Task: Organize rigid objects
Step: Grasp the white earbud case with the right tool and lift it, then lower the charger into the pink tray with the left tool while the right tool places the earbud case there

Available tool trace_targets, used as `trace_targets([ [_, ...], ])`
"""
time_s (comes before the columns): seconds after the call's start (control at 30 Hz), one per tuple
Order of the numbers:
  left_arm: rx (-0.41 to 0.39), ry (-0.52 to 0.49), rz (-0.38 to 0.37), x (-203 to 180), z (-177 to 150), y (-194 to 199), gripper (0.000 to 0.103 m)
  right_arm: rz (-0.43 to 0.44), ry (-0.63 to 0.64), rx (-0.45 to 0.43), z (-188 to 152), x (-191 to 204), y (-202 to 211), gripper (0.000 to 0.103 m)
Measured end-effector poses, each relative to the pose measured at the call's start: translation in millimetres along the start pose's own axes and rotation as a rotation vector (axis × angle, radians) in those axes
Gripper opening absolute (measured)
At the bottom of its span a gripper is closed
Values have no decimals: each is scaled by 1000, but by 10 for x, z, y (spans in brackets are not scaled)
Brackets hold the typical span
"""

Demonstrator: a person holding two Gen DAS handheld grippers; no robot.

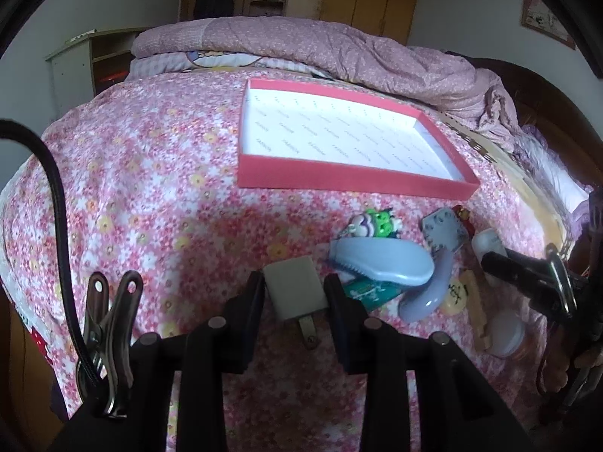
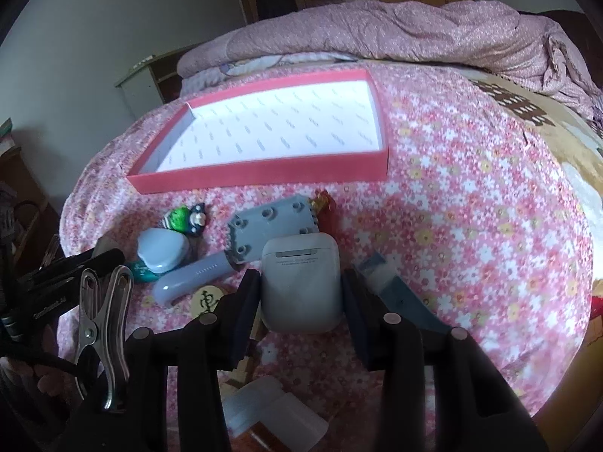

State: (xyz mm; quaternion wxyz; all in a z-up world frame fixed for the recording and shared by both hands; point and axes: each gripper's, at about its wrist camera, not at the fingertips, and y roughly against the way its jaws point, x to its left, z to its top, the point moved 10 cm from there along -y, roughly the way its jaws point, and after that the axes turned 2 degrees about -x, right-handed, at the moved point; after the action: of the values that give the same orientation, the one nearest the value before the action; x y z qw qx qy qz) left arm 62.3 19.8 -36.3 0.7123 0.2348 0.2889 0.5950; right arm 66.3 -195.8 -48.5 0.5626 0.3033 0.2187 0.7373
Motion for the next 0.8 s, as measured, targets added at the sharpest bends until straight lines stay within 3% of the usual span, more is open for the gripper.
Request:
trace_targets([
  [0.23,-15,-17,-26,-118,203,31,34,44,-1,-17,135,75,68,44],
  [0.43,-49,-50,-33,-239,559,31,34,49,14,-31,341,111,52,44],
  [0.8,-61,-82,-2,-328,1084,-362,34,6,16,-60,896,-49,-179,44],
])
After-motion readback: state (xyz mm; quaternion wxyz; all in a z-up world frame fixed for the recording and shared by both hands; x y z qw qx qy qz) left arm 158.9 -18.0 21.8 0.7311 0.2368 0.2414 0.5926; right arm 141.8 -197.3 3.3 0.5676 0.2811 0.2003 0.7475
